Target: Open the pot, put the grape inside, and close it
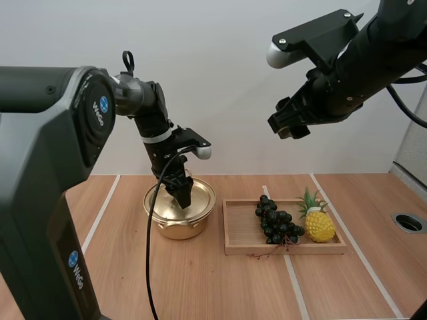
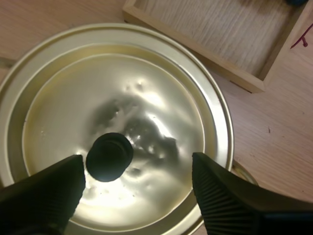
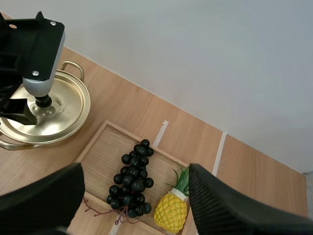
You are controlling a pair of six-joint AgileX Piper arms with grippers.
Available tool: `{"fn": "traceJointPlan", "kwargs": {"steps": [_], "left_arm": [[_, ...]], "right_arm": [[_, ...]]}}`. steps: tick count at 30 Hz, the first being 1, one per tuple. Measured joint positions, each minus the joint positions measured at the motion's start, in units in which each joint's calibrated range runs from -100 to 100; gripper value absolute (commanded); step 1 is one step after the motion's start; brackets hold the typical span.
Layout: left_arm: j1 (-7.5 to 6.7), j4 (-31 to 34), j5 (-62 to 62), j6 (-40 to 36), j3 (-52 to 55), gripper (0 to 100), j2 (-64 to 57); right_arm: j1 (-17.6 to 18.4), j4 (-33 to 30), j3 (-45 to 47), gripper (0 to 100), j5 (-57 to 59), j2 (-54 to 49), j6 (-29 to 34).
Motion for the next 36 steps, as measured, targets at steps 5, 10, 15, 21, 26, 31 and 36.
{"fn": "traceJointPlan", "kwargs": {"steps": [5,10,15,21,26,31,36], "left_arm": [[0.0,-0.3,0.0,0.0,-2.2,100,0.8],[0.0,-0.4,0.0,0.0,-3.0,100,0.8],[0.0,-0.4,0.0,0.0,-3.0,100,0.8],[0.0,-0.4,0.0,0.0,-3.0,100,0.8],[0.0,-0.4,0.0,0.0,-3.0,100,1.3],[0.0,-0.4,0.0,-1.2,-3.0,83,3.1],[0.0,-0.4,-1.4,-2.8,-3.2,0,3.7]], "right_arm": [[0.0,0.6,0.0,100,0.0,0.0,0.0],[0.0,0.8,0.0,100,0.0,0.0,0.0],[0.0,0.8,0.0,100,0.0,0.0,0.0],[0.0,0.8,0.0,100,0.0,0.0,0.0],[0.0,0.8,0.0,100,0.0,0.0,0.0],[0.0,0.8,0.0,100,0.0,0.0,0.0],[0.0,0.8,0.0,100,0.0,0.0,0.0]]}}
